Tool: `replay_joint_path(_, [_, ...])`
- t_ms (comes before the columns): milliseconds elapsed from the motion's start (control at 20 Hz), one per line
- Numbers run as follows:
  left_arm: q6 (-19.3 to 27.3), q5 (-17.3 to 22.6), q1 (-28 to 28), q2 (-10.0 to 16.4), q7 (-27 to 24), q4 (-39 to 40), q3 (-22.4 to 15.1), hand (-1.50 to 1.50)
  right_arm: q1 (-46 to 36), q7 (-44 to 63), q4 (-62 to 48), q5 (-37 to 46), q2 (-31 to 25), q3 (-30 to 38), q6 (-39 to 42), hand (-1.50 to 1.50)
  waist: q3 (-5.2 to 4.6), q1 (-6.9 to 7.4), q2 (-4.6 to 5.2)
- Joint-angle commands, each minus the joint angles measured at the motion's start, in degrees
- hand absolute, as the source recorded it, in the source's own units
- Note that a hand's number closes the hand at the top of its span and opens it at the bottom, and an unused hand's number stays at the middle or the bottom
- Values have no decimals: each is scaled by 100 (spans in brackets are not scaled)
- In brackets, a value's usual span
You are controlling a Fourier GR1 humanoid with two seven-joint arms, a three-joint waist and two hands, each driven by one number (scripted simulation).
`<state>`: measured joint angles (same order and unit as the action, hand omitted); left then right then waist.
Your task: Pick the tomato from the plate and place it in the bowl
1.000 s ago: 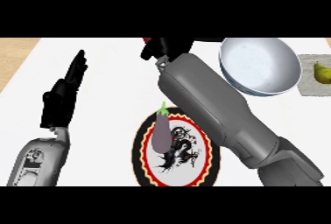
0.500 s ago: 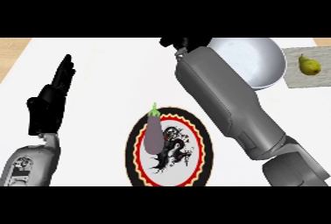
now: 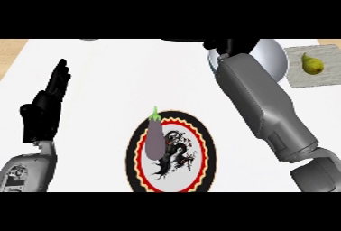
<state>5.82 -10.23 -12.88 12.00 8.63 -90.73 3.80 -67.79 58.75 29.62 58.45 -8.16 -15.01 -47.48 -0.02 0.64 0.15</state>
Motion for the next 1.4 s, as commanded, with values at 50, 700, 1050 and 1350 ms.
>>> replay_joint_path(50, [-137, 146, -191, 86, -96, 250, 159, 0, 191, 224, -559, 398, -390, 73, -102, 150, -1, -13, 17])
replay_joint_path(700, [-12, -53, -223, -160, 73, -60, -120, 0, 922, -2116, -1029, -1319, -1128, 1605, -350, -150, 26, 203, 128])
replay_joint_path(1050, [103, -232, -231, -294, 206, -87, -279, 0, 1208, -3996, -496, -2394, -906, 2284, -547, -150, 28, 214, 116])
replay_joint_path(1350, [21, -115, -140, -225, 139, -117, -131, 0, 1364, -5152, -395, -3078, -1035, 2900, -784, -150, 16, 135, 72])
